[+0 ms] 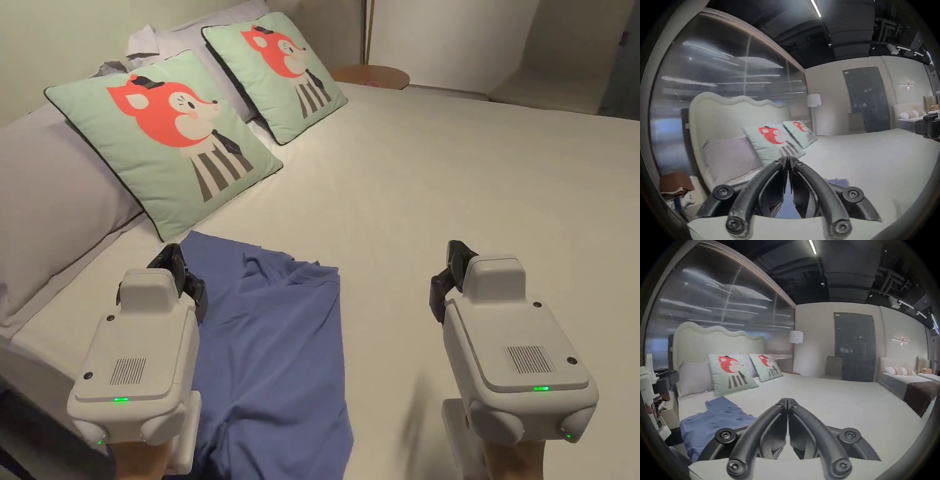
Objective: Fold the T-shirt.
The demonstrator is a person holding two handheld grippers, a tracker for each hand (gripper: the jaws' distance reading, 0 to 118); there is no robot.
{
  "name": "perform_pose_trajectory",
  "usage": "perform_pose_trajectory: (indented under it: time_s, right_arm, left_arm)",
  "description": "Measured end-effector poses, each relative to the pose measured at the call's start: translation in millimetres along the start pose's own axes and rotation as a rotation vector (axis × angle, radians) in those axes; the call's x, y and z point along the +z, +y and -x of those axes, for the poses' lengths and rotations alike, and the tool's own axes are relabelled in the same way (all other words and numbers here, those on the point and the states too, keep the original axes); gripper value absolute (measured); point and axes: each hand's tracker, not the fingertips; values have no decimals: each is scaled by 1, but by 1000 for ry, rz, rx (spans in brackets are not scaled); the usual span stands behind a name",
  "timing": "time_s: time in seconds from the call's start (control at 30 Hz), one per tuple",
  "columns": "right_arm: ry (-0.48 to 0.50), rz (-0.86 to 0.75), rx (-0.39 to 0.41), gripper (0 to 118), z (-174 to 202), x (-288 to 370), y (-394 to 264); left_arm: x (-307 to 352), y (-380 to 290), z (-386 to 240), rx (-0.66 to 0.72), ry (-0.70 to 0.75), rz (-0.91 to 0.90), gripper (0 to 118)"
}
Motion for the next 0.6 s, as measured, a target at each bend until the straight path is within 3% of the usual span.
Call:
perform_pose_trajectory:
  time_s: [0.33, 0.43, 0.6]
  right_arm:
    - [124, 23, 5, 1, 48, -16, -6]
    - [128, 28, 7, 1, 47, -15, -7]
    - [102, 36, 17, 1, 32, -13, -13]
  left_arm:
    - [19, -18, 60, 6, 137, 56, 0]
    - [13, -19, 60, 35, 118, 101, 0]
    - [-20, -22, 44, 120, 3, 345, 1]
